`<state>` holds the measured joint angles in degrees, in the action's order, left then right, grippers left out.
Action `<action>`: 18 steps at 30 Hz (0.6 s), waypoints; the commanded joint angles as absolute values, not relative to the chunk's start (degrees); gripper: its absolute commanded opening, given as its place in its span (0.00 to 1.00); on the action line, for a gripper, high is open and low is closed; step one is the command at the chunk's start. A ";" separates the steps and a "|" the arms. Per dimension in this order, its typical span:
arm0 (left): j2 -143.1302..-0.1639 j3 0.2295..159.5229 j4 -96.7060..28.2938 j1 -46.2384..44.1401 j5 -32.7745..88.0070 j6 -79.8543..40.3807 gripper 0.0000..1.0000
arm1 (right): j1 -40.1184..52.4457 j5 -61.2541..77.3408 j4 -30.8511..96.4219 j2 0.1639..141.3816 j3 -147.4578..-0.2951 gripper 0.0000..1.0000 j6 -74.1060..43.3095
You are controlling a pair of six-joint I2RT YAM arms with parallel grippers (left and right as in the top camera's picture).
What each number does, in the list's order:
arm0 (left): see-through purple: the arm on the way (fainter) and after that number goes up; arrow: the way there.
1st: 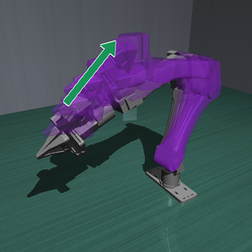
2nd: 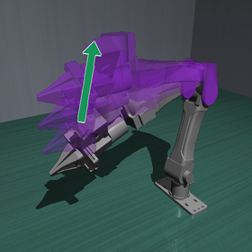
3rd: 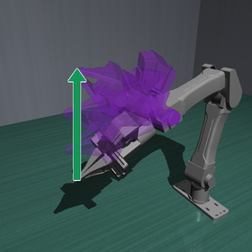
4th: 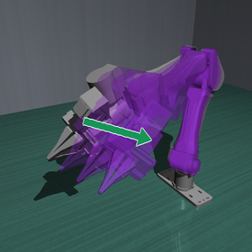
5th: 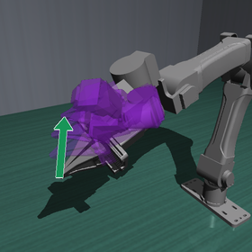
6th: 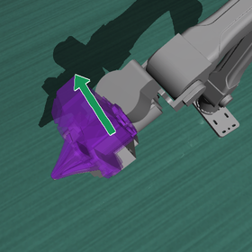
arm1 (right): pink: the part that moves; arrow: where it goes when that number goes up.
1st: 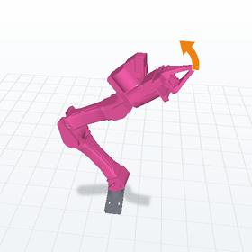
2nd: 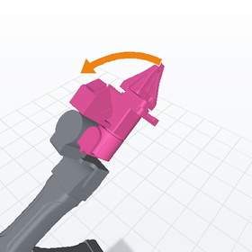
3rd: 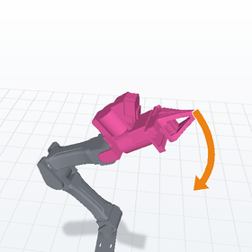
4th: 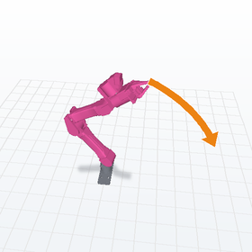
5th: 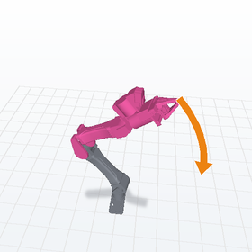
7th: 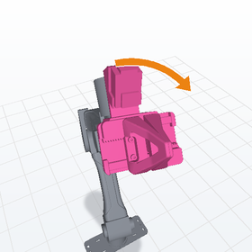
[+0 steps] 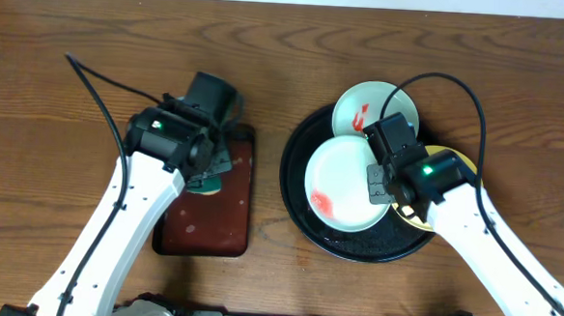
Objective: Clean dirty plates on tray and stack at the side
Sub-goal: 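Move the left gripper with sponge back over the small tray, then lift the mint plate with the right gripper and place it right of the tray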
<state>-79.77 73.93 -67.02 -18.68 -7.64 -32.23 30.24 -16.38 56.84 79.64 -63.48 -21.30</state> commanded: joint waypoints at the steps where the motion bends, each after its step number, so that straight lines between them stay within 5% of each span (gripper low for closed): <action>1: -80.09 70.02 -65.23 -16.19 -4.84 -27.38 0.07 | 32.86 -27.57 56.95 77.47 -65.47 0.01 -18.70; 18: -80.09 61.93 -61.76 -14.04 -4.95 -26.55 0.08 | 51.00 -51.88 57.69 76.18 -66.32 0.01 -11.53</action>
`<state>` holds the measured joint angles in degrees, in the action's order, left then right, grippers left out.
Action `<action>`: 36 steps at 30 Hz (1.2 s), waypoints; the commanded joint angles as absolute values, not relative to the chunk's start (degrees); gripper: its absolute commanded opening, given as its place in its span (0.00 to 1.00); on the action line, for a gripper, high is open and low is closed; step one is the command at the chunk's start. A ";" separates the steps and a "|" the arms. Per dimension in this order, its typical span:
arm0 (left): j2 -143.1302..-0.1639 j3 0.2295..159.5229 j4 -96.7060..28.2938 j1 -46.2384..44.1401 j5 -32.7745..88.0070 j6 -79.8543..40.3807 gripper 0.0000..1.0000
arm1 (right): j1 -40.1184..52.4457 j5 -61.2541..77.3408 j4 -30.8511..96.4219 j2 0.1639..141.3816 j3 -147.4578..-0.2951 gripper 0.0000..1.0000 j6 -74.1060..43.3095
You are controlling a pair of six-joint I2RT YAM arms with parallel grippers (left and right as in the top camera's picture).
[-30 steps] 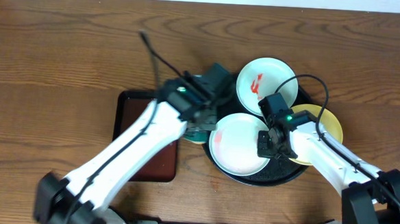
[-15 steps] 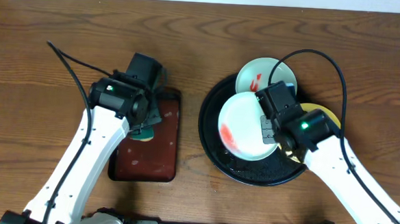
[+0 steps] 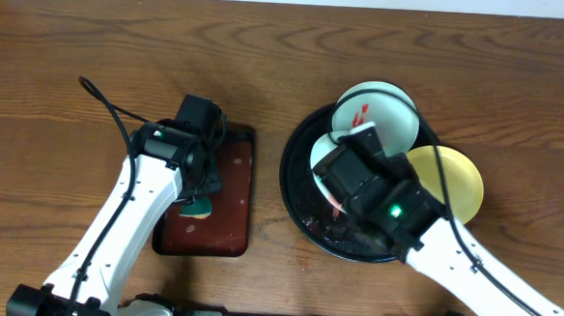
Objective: Clean dirty plates on tray and stack at the side
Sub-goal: 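Lift the mint plate with the right gripper and place it right of the tray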
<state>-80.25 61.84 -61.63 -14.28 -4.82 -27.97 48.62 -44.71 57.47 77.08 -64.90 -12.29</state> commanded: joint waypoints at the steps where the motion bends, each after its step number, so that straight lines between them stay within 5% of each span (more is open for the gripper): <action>1: -80.09 61.93 -61.76 -14.04 -4.95 -26.55 0.08 | 52.10 -53.58 57.87 76.16 -66.32 0.01 -11.55; 36: -80.09 61.93 -61.58 -14.04 -4.93 -26.59 0.08 | 58.22 -61.47 58.13 75.90 -66.32 0.01 -11.53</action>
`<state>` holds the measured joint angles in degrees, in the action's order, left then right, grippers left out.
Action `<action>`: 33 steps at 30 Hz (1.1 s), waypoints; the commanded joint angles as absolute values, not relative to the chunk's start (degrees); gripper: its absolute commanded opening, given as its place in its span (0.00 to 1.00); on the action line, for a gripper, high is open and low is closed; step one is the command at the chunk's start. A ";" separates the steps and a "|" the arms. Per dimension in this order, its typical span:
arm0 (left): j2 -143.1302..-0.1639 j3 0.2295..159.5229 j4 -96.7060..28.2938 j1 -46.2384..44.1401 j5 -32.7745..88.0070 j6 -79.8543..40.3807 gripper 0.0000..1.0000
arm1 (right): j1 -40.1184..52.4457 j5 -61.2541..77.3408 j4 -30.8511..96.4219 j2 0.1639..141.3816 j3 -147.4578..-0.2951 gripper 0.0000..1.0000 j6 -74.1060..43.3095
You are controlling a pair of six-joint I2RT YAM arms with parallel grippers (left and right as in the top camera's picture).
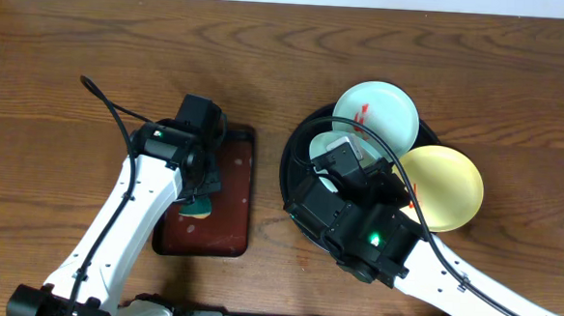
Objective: Clean dirty plates on tray and stack at the side
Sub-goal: 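Lift the mint plate with the right gripper and place it right of the tray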
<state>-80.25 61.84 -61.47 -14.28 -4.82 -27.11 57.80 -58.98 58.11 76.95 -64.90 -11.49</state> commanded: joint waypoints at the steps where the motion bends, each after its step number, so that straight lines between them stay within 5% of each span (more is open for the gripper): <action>1: -80.09 61.93 -61.58 -14.04 -4.93 -26.59 0.08 | 58.22 -61.47 58.13 75.90 -66.32 0.01 -11.53; 14: -80.09 61.93 -61.60 -14.04 -4.93 -26.57 0.07 | 57.32 -66.92 58.33 75.90 -66.32 0.01 -12.40; 33: -80.09 61.93 -61.63 -14.04 -4.93 -26.57 0.08 | 54.43 -55.27 59.94 76.53 -66.28 0.01 -7.53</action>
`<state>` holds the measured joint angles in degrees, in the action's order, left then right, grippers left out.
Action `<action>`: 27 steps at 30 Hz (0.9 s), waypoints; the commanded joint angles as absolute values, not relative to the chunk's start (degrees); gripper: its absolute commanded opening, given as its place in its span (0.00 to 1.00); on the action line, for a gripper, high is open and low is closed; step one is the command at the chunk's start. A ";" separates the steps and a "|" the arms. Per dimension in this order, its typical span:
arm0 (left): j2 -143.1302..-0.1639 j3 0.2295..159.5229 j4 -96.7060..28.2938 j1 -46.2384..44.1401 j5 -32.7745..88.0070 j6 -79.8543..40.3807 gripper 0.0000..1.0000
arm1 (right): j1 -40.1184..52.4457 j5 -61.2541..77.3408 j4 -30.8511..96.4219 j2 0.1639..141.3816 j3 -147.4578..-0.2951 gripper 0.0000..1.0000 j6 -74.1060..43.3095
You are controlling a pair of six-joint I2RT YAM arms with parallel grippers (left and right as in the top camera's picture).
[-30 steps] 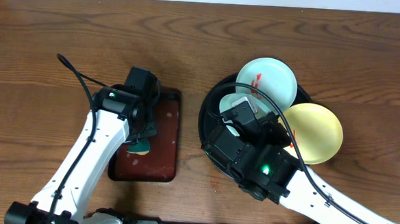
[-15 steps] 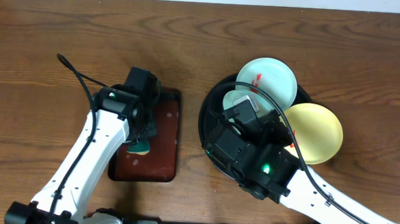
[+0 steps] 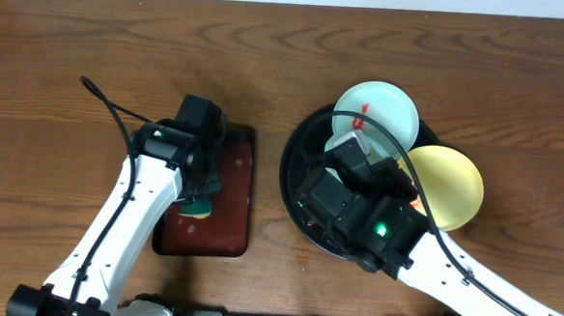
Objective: Clean dirty plates on tray and stack at the side
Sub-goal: 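Lift the mint plate with the right gripper and place it right of the tray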
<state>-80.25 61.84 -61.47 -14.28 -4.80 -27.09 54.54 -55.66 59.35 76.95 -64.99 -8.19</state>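
Observation:
A round black tray (image 3: 294, 159) sits right of centre. A pale green plate (image 3: 381, 110) with a red smear leans on its far rim. A yellow plate (image 3: 452, 186) lies on its right rim. My right arm hangs over the tray and covers the white plate (image 3: 339, 144), of which only a pale sliver shows at the arm's far end. There my right gripper (image 3: 346, 148) seems shut on it, the fingers mostly hidden. My left gripper (image 3: 199, 200) is shut on a green-and-yellow sponge (image 3: 197, 211) over the red-brown tray (image 3: 234, 194).
The red-brown rectangular tray lies left of the black tray with a narrow strip of wooden table (image 3: 271, 99) between them. A black cable (image 3: 106, 105) loops off my left arm. A second cable arcs over the green and yellow plates.
My right arm has shifted slightly to the right over the black tray, and less of the white plate shows beside it. My left arm and the sponge have not moved.
The white plate first lay flat in the black tray with my right gripper at its right rim, and my left gripper held the sponge at the red-brown tray's far end. My left gripper then moved nearer along that tray. My right arm swung over the white plate, hiding it.

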 commanded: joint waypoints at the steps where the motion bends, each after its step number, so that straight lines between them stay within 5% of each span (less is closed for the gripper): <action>1: -80.09 61.93 -61.63 -14.04 -4.93 -26.57 0.08 | 54.02 -58.17 60.58 76.51 -66.28 0.01 -10.83; 11: -80.09 61.93 -61.63 -14.04 -4.89 -26.57 0.08 | 40.82 -37.98 61.06 75.61 -66.32 0.01 -22.96; 21: -80.09 61.93 -61.63 -14.04 -4.89 -26.57 0.07 | -2.22 5.65 56.21 71.40 -66.32 0.01 -16.12; 27: -80.09 61.93 -61.60 -14.04 -4.91 -26.57 0.08 | -24.67 10.04 55.35 73.25 -66.32 0.01 -16.03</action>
<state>-80.25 61.84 -61.47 -14.28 -4.64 -27.11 -17.98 2.81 55.86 72.58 -65.30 -17.19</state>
